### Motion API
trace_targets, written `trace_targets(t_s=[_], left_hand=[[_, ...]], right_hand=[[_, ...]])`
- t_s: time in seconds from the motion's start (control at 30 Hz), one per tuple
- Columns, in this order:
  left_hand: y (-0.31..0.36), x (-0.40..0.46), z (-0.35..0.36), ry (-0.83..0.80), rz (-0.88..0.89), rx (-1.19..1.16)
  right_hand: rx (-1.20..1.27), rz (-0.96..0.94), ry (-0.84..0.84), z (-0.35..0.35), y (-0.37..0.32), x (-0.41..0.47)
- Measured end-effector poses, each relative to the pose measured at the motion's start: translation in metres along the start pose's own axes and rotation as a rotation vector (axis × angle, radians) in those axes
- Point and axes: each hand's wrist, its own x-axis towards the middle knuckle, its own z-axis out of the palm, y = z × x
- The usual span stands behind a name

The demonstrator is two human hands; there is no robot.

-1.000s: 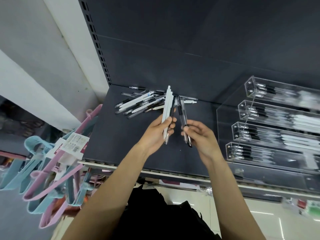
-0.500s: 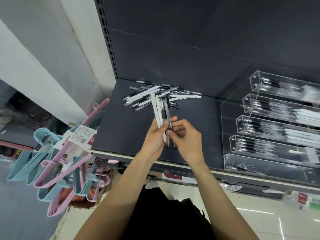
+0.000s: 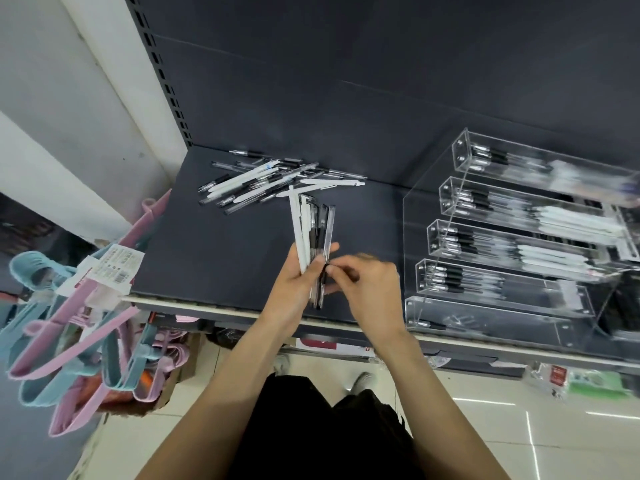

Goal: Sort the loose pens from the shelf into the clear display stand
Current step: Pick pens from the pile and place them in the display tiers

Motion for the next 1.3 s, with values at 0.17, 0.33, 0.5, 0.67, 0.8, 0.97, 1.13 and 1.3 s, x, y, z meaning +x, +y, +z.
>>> trace_targets(t_s=[0.17, 0.33, 0.5, 0.67, 0.8, 0.97, 1.13, 1.3], left_hand=[[-0.004, -0.008, 0.036, -0.026, -0.009, 0.142], [-0.017, -0.018, 0.093, -0.104, -0.036, 0.008], [-0.035, -0.029, 0.142, -0.057, -0.020, -0.085], [-0.052, -0.039, 0.164, -0.032, -0.027, -0.073], [-0.052, -0.047, 0.166, -0.025, -0.012, -0.113], [-0.050, -0.054, 0.157, 0.038, 0.006, -0.169], [-0.050, -0.053, 0.150, 0.122, 0.140, -0.375], [-0.050, -0.044, 0.161, 0.182, 0.205, -0.493]], right_hand=[[-0.061, -0.078, 0.031, -0.045, 0.028, 0.004], [0.199, 0.008, 0.004, -0.099, 0.072, 0.016], [0.363, 0.120, -0.374, -0.143, 0.103, 0.031], [0.440, 0.124, -0.448, -0.159, 0.114, 0.028], [0.556, 0.135, -0.528, -0.166, 0.116, 0.025], [0.665, 0.112, -0.297, -0.177, 0.109, 0.025], [0.928, 0.179, -0.020, -0.179, 0.102, -0.001], [0.774, 0.195, 0.059, -0.120, 0.093, -0.040]])
